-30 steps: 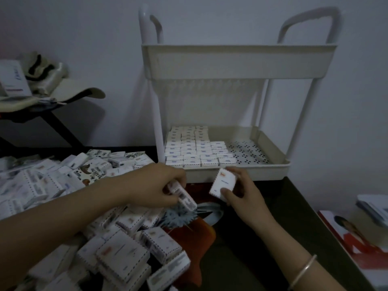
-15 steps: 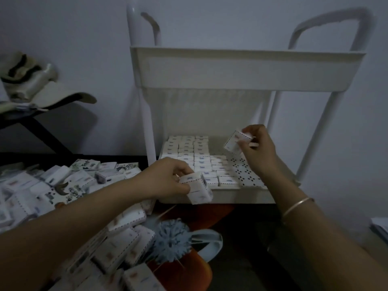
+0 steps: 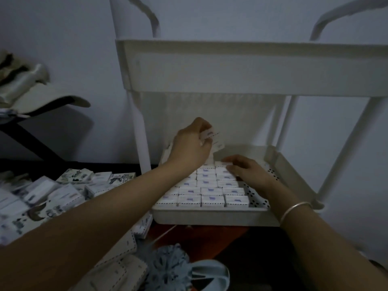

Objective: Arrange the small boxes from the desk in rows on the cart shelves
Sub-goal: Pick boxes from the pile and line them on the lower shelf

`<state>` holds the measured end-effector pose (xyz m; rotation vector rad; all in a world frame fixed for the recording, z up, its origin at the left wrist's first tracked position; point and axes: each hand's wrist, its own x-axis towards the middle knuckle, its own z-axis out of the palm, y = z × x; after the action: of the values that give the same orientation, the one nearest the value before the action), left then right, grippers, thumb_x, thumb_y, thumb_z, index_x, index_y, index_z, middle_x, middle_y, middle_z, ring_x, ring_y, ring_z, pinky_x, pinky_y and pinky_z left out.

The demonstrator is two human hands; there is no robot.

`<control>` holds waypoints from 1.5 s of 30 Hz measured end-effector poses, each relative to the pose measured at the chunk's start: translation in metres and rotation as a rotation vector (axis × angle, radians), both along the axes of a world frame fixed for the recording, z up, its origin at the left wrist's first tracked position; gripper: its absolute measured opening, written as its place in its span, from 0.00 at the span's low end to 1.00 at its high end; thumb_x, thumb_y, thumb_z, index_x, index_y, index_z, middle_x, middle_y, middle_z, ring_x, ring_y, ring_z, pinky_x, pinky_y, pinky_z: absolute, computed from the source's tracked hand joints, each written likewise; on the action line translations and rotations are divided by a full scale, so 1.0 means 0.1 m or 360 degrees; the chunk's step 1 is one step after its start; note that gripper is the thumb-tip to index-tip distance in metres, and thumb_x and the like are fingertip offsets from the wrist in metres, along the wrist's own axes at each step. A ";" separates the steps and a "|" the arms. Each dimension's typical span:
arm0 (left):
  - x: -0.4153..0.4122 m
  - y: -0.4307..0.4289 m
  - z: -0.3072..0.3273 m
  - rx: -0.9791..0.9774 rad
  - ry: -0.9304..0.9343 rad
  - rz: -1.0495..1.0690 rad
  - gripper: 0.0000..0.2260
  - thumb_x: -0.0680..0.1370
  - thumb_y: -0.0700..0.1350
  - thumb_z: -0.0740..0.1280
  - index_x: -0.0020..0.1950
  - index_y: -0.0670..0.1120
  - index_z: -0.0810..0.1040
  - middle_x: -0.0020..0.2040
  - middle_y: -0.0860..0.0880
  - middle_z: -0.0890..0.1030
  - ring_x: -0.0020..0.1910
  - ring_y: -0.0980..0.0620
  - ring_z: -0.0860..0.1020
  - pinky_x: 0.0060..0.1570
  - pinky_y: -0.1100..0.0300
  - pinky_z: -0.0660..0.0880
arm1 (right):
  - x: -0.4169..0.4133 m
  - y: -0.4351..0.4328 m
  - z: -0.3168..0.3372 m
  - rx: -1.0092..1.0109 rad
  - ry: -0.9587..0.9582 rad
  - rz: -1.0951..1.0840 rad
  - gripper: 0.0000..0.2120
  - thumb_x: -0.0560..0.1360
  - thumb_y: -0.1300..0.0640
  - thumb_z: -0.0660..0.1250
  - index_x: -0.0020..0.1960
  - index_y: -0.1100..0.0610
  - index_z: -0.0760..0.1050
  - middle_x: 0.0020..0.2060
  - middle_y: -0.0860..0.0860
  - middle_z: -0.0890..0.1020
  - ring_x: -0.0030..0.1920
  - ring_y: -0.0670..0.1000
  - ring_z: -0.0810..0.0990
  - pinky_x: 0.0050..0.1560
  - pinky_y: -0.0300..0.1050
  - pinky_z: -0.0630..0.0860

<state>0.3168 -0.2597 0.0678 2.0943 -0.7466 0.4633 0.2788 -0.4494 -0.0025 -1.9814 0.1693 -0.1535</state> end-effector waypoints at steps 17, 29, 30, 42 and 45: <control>0.48 -0.42 -0.20 0.1031 0.0039 -0.0196 0.12 0.79 0.46 0.64 0.62 0.51 0.77 0.62 0.51 0.79 0.61 0.49 0.75 0.62 0.52 0.71 | 0.10 -0.02 -0.03 0.0472 0.0238 -0.0382 0.24 0.82 0.59 0.53 0.76 0.51 0.51 0.45 0.55 0.76 0.39 0.53 0.78 0.30 0.44 0.75; 0.23 -0.06 -0.14 0.1079 0.0094 -0.0293 0.18 0.79 0.37 0.57 0.66 0.46 0.76 0.68 0.44 0.75 0.64 0.45 0.73 0.63 0.56 0.70 | -0.18 0.14 0.05 -0.0522 -0.0389 -0.0598 0.20 0.78 0.60 0.60 0.69 0.54 0.67 0.60 0.51 0.77 0.56 0.50 0.76 0.59 0.56 0.76; 0.12 0.05 -0.06 0.1031 0.0083 -0.0307 0.18 0.79 0.37 0.57 0.67 0.47 0.76 0.68 0.46 0.75 0.65 0.47 0.73 0.65 0.55 0.70 | -0.25 0.19 0.07 -0.0618 -0.0515 -0.0601 0.19 0.77 0.60 0.61 0.67 0.53 0.69 0.58 0.49 0.77 0.57 0.50 0.75 0.58 0.56 0.76; -1.48 1.56 0.15 0.1354 0.0250 -0.0800 0.12 0.77 0.49 0.70 0.60 0.55 0.79 0.57 0.60 0.79 0.56 0.64 0.75 0.59 0.66 0.71 | -1.67 1.28 0.22 -0.0658 -0.0270 0.0341 0.06 0.78 0.55 0.65 0.53 0.47 0.78 0.47 0.41 0.81 0.48 0.39 0.79 0.50 0.40 0.77; -1.69 1.74 0.02 0.1577 0.0271 -0.0839 0.17 0.75 0.52 0.70 0.64 0.58 0.77 0.61 0.61 0.75 0.59 0.64 0.71 0.61 0.66 0.67 | -2.01 1.42 0.18 -0.0613 -0.0076 0.0583 0.09 0.78 0.61 0.65 0.53 0.50 0.78 0.48 0.42 0.81 0.48 0.39 0.79 0.50 0.39 0.78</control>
<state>0.1482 -0.0859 0.0696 2.5948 -1.5780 -0.4820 0.0775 -0.3075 0.0154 -2.3506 -0.2748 0.0065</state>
